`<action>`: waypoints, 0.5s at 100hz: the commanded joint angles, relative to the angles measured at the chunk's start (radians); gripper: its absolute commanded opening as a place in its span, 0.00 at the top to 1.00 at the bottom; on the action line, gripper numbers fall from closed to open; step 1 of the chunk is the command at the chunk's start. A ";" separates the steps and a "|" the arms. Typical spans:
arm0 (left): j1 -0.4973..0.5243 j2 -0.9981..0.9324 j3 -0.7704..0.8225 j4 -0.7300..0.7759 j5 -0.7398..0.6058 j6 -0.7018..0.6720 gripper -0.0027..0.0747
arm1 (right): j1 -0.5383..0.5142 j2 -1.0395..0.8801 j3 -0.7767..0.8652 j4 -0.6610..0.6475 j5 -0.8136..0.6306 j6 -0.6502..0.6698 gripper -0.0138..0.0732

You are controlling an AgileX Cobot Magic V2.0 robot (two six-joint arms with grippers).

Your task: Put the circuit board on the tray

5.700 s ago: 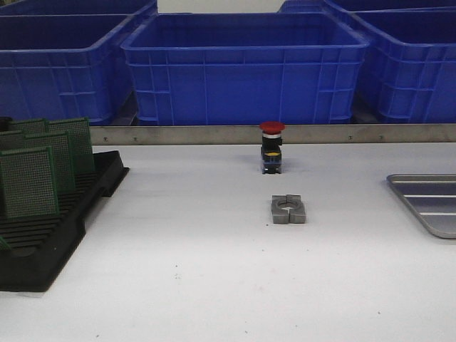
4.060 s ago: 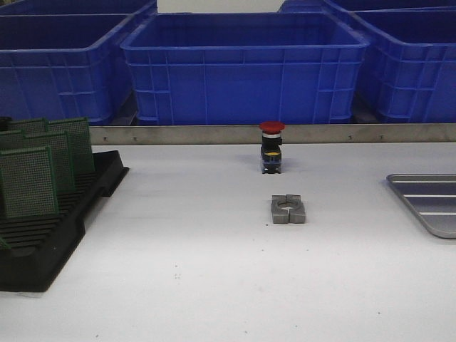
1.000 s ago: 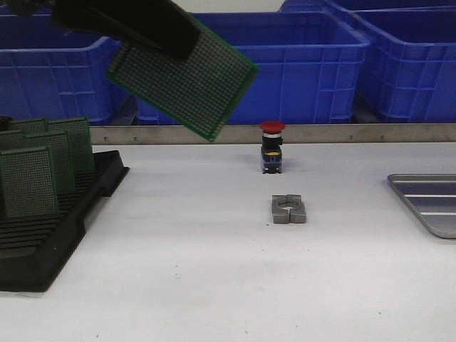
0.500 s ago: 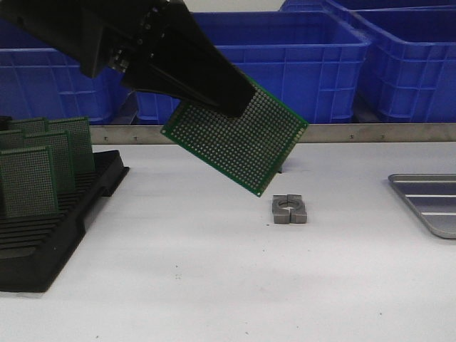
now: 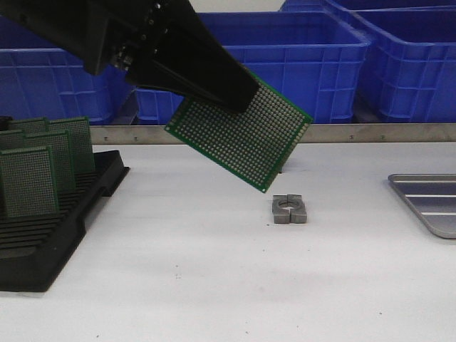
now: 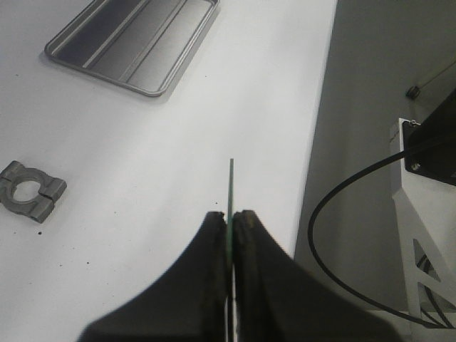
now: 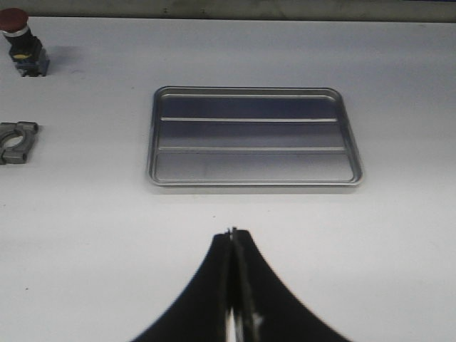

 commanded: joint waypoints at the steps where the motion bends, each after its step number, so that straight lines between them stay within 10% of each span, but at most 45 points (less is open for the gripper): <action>1: -0.008 -0.028 -0.031 -0.059 0.009 -0.010 0.99 | 0.022 0.075 -0.057 0.029 -0.059 -0.003 0.91; 26: -0.008 -0.028 -0.031 -0.059 0.009 -0.010 0.99 | 0.103 0.234 -0.090 0.334 -0.143 -0.073 0.65; 50: -0.008 -0.028 -0.031 -0.059 0.009 -0.010 0.99 | 0.193 0.358 -0.117 0.711 -0.185 -0.575 0.29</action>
